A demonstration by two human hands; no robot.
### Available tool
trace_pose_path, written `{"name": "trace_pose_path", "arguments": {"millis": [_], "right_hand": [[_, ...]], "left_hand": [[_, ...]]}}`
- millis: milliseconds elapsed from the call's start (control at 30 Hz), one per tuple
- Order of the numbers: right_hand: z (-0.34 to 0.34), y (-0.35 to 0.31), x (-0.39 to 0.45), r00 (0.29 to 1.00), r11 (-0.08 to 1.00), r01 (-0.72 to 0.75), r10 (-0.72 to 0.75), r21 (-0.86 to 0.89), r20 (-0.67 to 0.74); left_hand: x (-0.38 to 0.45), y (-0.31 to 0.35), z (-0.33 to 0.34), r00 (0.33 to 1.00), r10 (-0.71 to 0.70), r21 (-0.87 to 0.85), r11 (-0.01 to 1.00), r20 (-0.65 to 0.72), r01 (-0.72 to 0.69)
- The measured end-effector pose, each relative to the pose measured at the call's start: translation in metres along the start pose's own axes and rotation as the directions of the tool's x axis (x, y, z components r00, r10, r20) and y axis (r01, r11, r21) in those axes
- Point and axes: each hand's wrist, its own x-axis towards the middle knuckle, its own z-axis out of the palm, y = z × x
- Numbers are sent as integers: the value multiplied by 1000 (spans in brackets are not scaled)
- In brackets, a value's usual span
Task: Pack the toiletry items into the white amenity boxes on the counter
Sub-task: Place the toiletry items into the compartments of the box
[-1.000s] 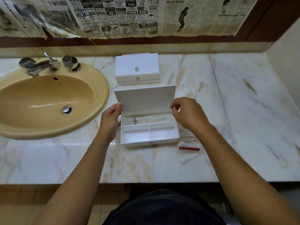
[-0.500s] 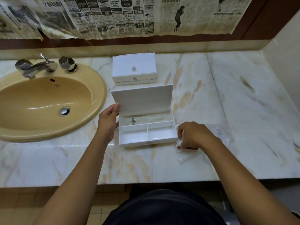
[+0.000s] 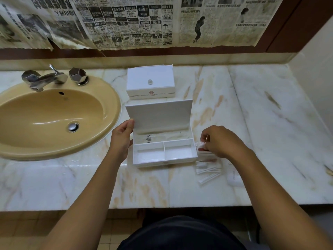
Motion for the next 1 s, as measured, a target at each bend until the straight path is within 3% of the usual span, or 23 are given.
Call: {"name": "trace_pose_path", "arguments": {"millis": [200, 367, 667, 1000], "right_hand": [[-16, -28, -7, 986, 980, 121, -101, 156, -130], [16, -59, 0, 959, 972, 232, -221, 40, -179], [51, -71, 13, 977, 969, 213, -213, -123, 12], [63, -66, 15, 979, 982, 189, -189, -3, 75]], "left_hand": [[0, 1, 0, 1000, -4, -1, 1000, 5, 4], [-2, 2, 0, 1000, -15, -11, 1000, 3, 15], [-2, 3, -1, 1000, -14, 3, 1000, 12, 14], [0, 1, -2, 1000, -16, -15, 1000, 2, 16]]}}
